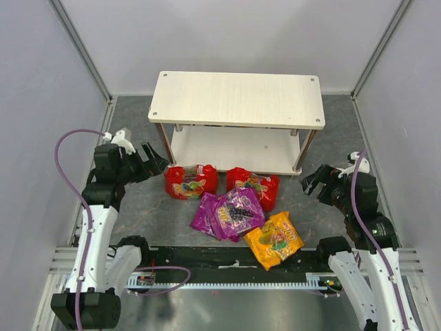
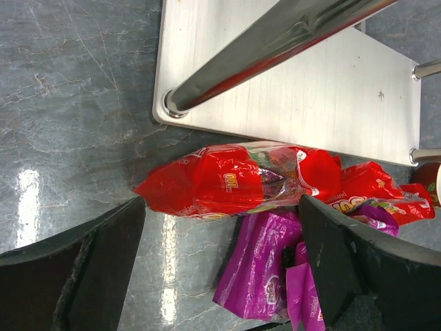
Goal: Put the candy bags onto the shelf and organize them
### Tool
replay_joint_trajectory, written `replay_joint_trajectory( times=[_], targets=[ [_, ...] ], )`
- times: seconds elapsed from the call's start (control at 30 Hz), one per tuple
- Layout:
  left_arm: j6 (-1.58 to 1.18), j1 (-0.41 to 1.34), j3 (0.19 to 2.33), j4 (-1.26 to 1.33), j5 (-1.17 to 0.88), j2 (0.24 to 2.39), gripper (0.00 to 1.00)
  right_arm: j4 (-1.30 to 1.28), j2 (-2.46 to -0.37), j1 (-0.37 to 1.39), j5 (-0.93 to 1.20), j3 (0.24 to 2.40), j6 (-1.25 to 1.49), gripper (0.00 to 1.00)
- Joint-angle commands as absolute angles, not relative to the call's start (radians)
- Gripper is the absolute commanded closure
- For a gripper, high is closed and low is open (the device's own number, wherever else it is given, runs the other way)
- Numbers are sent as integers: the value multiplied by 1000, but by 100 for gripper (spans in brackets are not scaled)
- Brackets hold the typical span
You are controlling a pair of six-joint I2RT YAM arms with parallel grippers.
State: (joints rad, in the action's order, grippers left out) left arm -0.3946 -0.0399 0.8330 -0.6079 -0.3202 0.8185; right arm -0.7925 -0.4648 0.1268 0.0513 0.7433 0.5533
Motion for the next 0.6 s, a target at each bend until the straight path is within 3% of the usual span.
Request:
replay_joint_trajectory(
  times=[0.0,0.57],
  targets=[
    [-387,-43,859,-598,-321,808,0,-791,-489,124,115,744,525,2],
    [-359,-41,831,-543,-403,830,0,-762,-592,178,157,729,515,2]
  ],
)
